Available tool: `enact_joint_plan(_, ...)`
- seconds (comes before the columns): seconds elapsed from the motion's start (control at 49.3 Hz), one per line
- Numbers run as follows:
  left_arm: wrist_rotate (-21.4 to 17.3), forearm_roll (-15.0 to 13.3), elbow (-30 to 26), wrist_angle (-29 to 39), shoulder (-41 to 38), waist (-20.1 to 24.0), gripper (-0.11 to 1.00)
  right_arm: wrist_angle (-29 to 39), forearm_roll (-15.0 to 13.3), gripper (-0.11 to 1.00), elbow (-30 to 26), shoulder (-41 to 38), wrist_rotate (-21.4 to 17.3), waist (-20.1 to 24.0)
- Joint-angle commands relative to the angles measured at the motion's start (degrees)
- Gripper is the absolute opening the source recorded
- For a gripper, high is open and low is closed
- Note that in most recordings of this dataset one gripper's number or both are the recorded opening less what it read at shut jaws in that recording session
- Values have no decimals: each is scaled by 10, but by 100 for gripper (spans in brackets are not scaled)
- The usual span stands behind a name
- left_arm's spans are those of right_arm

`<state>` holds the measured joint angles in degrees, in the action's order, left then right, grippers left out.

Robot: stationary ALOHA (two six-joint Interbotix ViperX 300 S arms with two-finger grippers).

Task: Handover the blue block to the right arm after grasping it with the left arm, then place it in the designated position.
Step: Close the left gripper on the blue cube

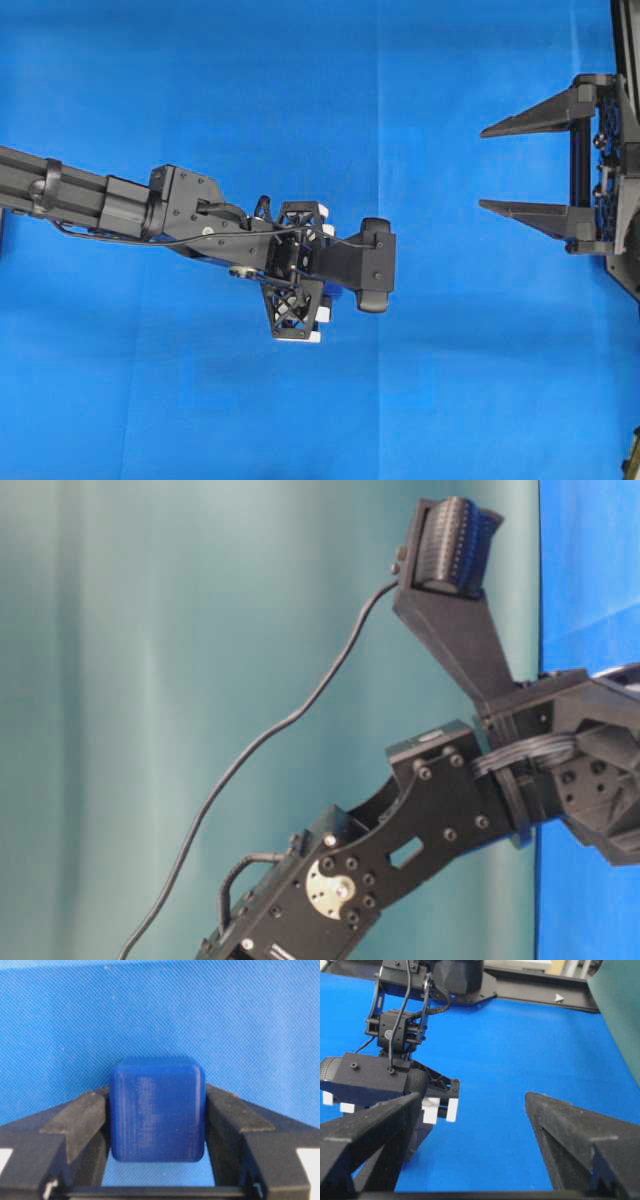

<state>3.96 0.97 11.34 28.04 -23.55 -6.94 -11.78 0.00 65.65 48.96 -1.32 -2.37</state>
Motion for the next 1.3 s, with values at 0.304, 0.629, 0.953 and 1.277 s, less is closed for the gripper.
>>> enact_joint_plan(0.304, -3, 1, -41, 59, 87, 1, 46, -4, 0, 96, -14, -3, 1, -1)
enact_joint_plan(0.629, -4, 8, -83, 138, 152, 5, 46, -3, 0, 96, -15, -3, 1, -2)
enact_joint_plan(0.953, -5, 9, -132, 207, 175, 9, 46, -2, 0, 96, -16, -3, 1, -1)
enact_joint_plan(1.277, -4, 12, -127, 203, 182, 11, 46, -2, 0, 96, -15, -3, 1, -2)
